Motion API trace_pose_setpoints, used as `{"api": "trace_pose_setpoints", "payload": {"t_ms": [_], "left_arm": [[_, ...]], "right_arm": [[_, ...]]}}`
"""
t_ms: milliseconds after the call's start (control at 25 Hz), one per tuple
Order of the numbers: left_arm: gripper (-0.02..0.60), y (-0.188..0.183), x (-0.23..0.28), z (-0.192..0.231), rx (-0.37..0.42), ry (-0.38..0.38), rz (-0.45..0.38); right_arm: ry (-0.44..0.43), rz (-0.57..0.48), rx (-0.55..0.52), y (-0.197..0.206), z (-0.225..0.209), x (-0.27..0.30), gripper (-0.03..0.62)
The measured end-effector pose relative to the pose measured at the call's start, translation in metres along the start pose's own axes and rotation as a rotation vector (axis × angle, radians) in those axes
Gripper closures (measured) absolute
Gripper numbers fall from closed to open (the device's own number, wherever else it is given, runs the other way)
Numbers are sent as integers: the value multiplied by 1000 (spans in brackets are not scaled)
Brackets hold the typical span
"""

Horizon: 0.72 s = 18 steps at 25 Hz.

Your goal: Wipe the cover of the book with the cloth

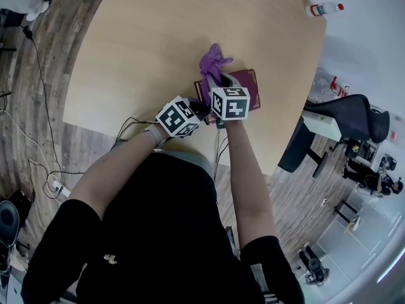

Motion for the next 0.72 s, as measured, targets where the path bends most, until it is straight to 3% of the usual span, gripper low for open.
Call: {"api": "trace_pose_setpoints", "payload": {"t_ms": [720], "left_arm": [[563,0,-1,1,0,13,1]], "right_arm": [[-145,-7,26,5,26,-5,503]]}}
Point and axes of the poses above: the fingertips, and each gripper's own axes: x forward along the fingers, z to its left, y out of its underside, the point moved 6 cm from there along -x, backward along the fingers, and after that the axes turned 15 degrees about -z, right-handed, at the moved point
